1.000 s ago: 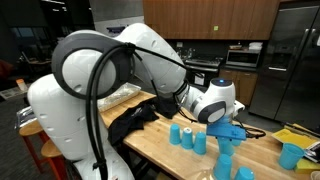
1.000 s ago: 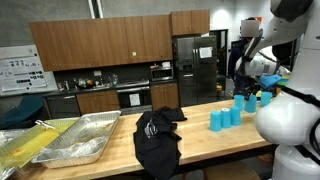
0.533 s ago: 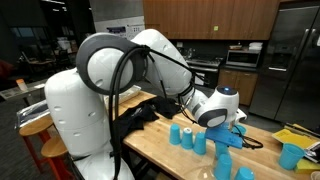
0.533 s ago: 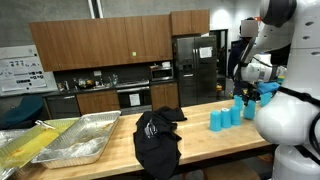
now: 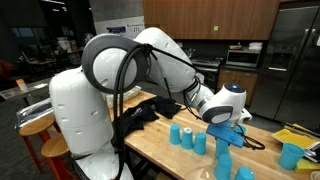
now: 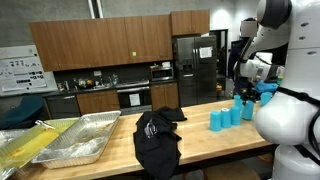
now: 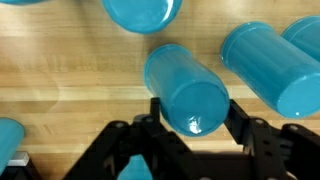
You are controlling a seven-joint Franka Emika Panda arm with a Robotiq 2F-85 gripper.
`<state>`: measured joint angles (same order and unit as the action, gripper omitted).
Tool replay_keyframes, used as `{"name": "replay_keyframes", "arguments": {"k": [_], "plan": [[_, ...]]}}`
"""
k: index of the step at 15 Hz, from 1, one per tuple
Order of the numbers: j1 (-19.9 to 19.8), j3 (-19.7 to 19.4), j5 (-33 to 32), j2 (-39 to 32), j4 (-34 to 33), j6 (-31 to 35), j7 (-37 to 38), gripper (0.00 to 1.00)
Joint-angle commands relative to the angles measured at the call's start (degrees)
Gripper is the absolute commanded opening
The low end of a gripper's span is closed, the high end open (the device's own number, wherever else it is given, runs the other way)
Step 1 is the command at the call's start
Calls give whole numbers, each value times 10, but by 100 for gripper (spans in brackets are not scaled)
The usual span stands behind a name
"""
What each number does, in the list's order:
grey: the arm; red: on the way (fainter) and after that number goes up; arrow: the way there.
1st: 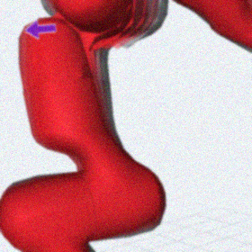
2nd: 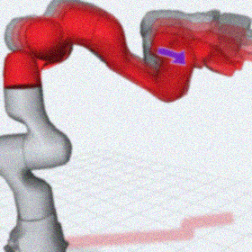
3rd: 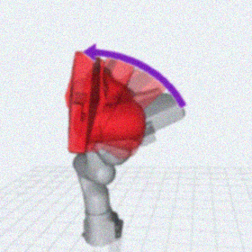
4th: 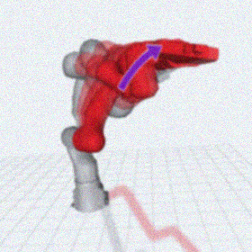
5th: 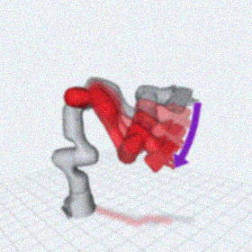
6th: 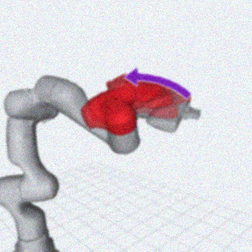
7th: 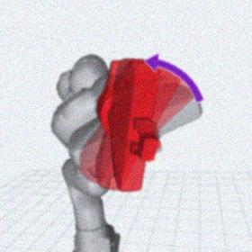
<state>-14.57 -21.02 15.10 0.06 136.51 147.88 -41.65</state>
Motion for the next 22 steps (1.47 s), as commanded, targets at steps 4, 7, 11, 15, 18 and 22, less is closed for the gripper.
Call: {"name": "replay_keyframes", "arguments": {"k": [4, 7, 11, 15, 18, 22], "plan": [[-23, 11, 3, -27, -31, 9, 33, 38], [-29, 15, 5, -37, -38, 12, 40, 38], [-34, 23, 8, -48, -39, 14, 51, 38], [-41, 36, 35, -51, -40, 5, 37, 61], [-41, 37, 17, -45, -32, 10, 52, 69], [-43, 38, 17, -49, -33, 10, 52, 89]]}}
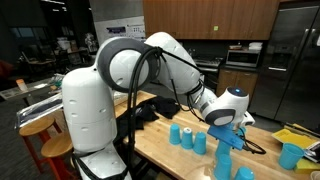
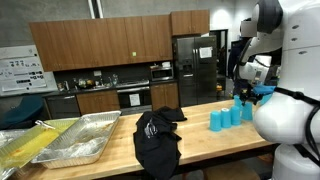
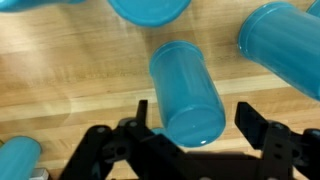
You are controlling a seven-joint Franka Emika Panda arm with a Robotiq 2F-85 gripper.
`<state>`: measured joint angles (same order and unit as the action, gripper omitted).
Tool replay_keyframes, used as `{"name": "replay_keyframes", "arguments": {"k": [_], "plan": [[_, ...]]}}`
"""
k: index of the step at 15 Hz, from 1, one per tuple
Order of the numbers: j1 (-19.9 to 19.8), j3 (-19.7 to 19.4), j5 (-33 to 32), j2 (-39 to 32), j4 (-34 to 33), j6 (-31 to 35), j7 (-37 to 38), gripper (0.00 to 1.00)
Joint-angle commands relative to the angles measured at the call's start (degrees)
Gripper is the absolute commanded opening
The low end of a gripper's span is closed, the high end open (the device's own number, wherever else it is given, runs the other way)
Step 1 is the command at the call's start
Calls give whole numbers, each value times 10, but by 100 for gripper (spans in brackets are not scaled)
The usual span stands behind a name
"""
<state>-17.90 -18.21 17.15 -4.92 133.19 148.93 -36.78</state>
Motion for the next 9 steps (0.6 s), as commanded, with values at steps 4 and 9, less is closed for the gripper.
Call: {"name": "replay_keyframes", "arguments": {"k": [4, 9], "plan": [[-10, 10, -3, 0, -1, 0, 3, 89], [-3, 20, -34, 23, 9, 5, -33, 100]]}}
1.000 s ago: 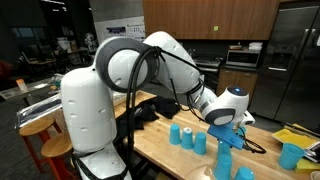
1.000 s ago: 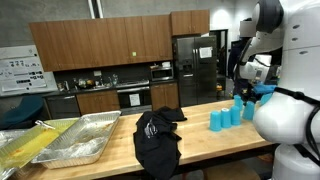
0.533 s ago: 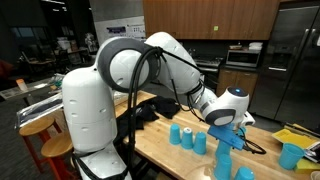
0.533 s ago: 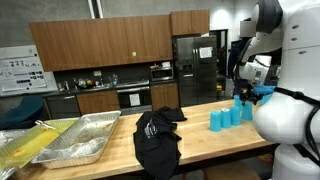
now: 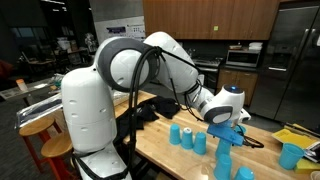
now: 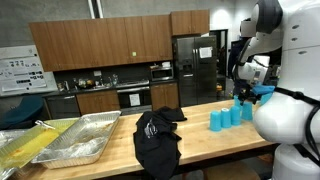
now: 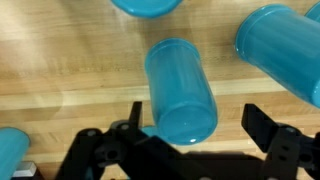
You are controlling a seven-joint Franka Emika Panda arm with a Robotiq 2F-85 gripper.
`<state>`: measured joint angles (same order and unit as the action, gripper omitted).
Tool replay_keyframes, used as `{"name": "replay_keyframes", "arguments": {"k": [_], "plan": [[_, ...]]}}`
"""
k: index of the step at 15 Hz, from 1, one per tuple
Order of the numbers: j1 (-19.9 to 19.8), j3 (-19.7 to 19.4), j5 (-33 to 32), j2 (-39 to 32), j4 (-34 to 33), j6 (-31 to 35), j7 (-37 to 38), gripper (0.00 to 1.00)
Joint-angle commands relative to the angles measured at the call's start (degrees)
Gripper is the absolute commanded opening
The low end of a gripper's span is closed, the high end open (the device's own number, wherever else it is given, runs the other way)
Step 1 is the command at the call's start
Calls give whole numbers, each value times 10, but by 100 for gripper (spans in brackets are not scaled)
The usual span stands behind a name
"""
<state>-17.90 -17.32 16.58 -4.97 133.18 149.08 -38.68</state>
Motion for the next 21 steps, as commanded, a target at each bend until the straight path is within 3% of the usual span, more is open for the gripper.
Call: {"name": "replay_keyframes", "arguments": {"k": [1, 7, 17, 21], "plan": [[-1, 11, -51, 29, 8, 2, -11, 100], [9, 17, -154, 75, 9, -13, -29, 100], [36, 16, -175, 106, 3, -93, -190, 100], [40, 13, -161, 105, -1, -107, -294, 100]]}}
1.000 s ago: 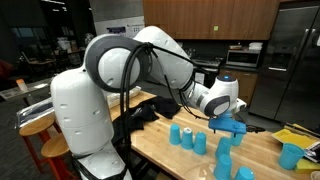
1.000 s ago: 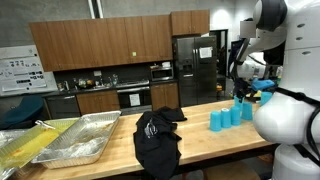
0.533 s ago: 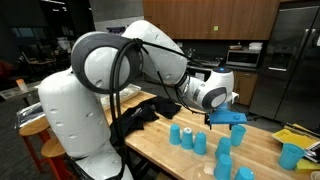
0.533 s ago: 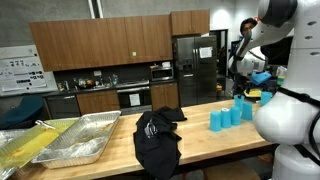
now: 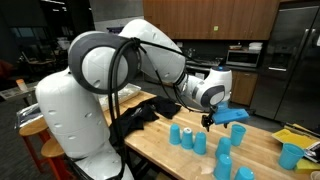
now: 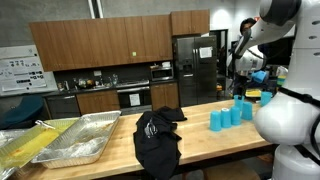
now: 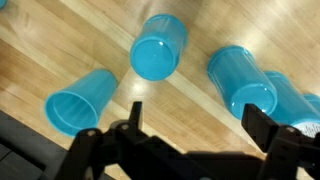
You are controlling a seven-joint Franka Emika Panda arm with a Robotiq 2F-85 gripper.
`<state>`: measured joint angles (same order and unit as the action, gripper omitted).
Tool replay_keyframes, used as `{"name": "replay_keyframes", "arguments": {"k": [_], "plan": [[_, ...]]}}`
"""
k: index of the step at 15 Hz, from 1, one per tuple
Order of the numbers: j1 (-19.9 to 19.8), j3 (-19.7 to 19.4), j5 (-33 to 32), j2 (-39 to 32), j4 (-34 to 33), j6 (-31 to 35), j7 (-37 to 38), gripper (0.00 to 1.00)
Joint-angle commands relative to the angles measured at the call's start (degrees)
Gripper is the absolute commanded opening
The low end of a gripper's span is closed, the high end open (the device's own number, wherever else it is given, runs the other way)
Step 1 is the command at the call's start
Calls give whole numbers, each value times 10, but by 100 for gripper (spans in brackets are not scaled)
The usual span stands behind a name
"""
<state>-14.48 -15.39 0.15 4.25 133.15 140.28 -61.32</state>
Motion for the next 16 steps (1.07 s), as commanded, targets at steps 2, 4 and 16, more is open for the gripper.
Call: {"name": "replay_keyframes", "arguments": {"k": [2, 4, 16], "plan": [[7, -6, 0, 11, 0, -18, -116, 100], [6, -7, -1, 12, 1, -21, -164, 100], [40, 17, 26, 72, 51, -53, -211, 100]]}}
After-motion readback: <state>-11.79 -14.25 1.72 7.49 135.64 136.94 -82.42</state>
